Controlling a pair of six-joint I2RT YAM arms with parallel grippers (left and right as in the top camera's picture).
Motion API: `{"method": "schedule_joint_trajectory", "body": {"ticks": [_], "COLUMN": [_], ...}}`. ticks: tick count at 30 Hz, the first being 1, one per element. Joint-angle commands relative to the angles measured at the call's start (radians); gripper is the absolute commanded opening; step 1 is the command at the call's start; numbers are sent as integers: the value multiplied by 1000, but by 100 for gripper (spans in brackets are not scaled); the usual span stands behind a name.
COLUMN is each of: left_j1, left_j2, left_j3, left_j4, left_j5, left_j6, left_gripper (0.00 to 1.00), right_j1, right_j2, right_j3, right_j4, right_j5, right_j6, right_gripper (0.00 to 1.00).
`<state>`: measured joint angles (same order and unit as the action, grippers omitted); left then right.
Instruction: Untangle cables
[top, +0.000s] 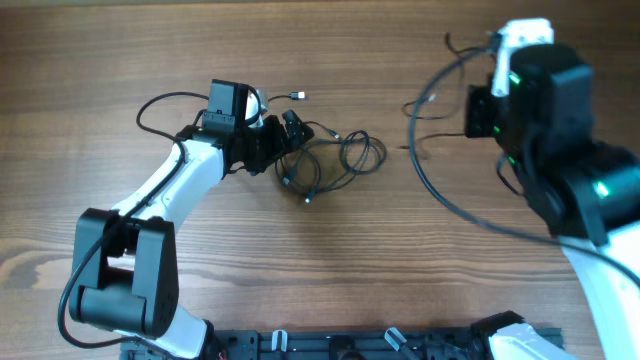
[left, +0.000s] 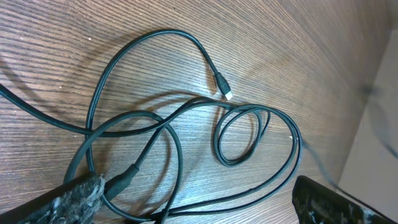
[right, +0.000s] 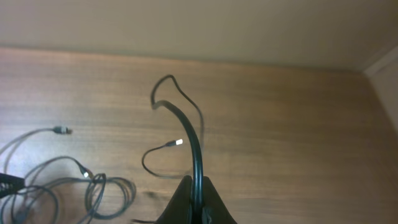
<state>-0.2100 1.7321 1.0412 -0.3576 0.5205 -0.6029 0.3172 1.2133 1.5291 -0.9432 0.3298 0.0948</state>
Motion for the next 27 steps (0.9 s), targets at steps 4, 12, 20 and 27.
{"method": "schedule_joint_trajectory", "body": {"ticks": [4,12,20,27], "left_j1": [-3,-3,-3,-3], "left_j2": [8,8,8,8], "left_j3": [6,6,6,6], "left_j4": [2,2,1,2], "left_j5": [-3,-3,-3,-3], "left_j6": [20,20,20,20], "left_gripper": [100,100,100,100], "right_j1": [-3,-3,-6,-43], "right_j2": [-5,71,134,176], "right_j3": [0,0,0,0], "right_j4": [-32,-63,-23,15], "right_j5": [29,-39,90,92], "right_j6": [-42,-39,47,99], "right_gripper": [4,5,4,14]}}
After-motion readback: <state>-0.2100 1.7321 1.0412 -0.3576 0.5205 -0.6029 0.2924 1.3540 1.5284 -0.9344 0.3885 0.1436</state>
